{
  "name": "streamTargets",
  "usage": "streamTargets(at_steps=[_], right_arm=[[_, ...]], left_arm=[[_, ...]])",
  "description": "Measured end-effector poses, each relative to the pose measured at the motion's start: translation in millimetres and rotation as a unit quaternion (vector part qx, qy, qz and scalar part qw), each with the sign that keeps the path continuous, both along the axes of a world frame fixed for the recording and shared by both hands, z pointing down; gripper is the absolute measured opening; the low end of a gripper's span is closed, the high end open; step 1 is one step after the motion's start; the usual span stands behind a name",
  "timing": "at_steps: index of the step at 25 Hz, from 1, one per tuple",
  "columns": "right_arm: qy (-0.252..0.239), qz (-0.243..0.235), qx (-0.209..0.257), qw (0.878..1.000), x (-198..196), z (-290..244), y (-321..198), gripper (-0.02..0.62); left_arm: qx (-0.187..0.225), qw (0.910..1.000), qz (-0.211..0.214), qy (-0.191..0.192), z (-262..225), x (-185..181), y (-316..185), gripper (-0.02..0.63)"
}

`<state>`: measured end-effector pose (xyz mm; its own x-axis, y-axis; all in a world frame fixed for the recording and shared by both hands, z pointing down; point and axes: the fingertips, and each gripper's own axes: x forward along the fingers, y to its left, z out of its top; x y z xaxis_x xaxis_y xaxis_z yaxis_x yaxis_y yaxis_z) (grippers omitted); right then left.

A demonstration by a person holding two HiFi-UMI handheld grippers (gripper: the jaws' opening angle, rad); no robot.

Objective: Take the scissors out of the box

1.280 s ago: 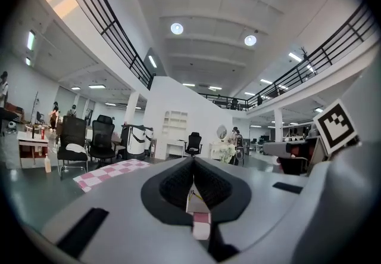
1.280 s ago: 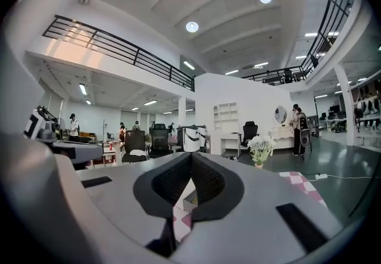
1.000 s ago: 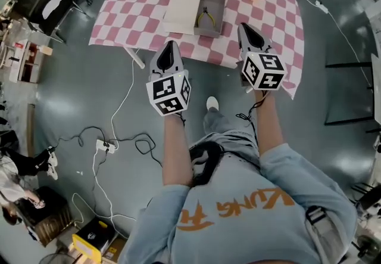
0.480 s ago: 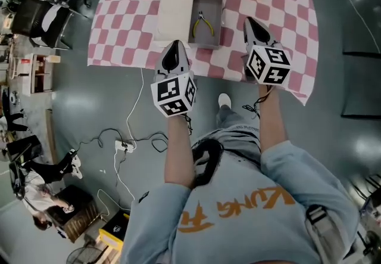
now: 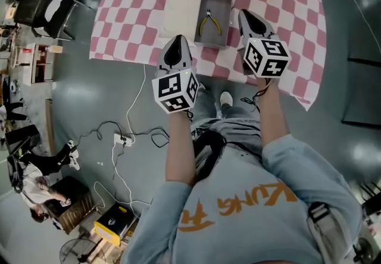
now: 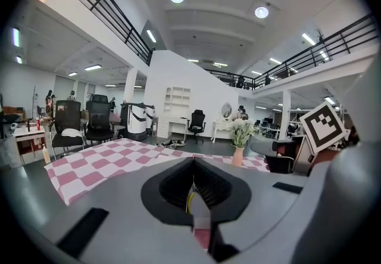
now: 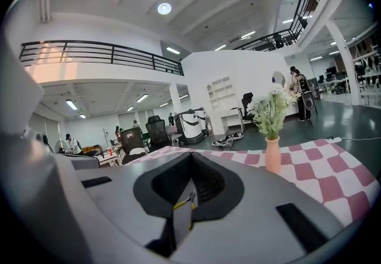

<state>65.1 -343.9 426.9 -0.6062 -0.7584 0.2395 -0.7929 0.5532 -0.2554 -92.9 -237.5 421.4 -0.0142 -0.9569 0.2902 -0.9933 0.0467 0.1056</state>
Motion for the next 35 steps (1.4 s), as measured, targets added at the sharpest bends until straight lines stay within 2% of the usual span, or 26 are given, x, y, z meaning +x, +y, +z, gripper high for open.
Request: streamTargets(at_steps=[4,10,23,31,35], right_arm=[[0.020,-0.016,-0.003,1.000,-9,5,1,-0.002],[0.029,0.001,-0.012,1.000,1,2,-19,-0.002],[0.047,-0.008,-0.055,0.997,-26,42,-42,-0.002],[0.069,-0.046,-0.081,0.993,-56,70,-45,-0.002],[0.086,-0.069,-0.097,0.989,-68,82,-50,-0.002]], left_arm=[[0.004,0.9999,-0.001,0.014,5,-4,-8,0.020],[0.011,0.9995,0.012,0.028,4,-4,-31,0.020],[-0.029,0.9983,0.018,0.046,38,-26,-59,0.020],[-0.047,0.9970,-0.002,0.062,57,-51,-66,0.020],[-0.048,0.9969,0.003,0.063,62,-55,-74,0.020]])
